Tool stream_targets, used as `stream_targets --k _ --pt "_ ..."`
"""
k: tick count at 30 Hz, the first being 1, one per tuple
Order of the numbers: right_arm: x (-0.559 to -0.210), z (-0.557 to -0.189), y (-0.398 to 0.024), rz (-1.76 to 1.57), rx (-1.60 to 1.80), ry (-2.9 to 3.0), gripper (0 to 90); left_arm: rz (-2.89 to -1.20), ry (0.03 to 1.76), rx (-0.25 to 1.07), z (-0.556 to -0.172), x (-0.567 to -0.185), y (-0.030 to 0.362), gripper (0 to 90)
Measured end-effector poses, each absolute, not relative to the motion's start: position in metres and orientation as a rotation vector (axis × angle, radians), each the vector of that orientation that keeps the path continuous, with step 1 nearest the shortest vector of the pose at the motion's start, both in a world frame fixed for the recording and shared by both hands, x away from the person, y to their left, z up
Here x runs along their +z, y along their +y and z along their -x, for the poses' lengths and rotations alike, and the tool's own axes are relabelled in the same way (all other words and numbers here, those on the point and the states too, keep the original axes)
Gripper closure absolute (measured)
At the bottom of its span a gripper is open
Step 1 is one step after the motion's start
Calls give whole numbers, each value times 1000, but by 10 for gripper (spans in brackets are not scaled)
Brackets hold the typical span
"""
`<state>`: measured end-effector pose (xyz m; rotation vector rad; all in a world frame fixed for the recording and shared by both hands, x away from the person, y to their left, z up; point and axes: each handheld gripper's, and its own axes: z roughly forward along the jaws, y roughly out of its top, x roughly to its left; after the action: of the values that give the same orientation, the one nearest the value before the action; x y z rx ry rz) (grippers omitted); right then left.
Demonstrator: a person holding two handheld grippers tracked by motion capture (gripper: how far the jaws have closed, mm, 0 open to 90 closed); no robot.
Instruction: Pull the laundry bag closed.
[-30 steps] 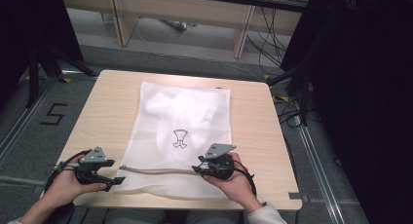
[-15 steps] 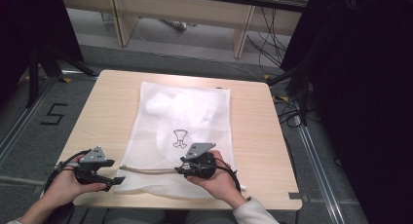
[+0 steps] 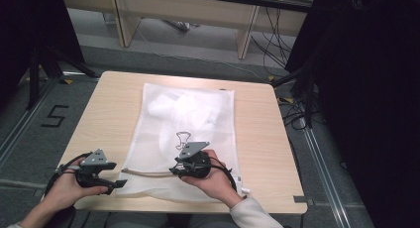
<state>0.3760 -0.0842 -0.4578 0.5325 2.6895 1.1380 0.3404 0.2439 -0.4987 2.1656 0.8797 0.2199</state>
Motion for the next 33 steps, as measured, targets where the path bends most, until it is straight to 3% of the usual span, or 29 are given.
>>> stream_targets --k 33 --pt "-461 -381 -32 -400 1125 2766 582 -2162 876 216 -340 -499 244 232"
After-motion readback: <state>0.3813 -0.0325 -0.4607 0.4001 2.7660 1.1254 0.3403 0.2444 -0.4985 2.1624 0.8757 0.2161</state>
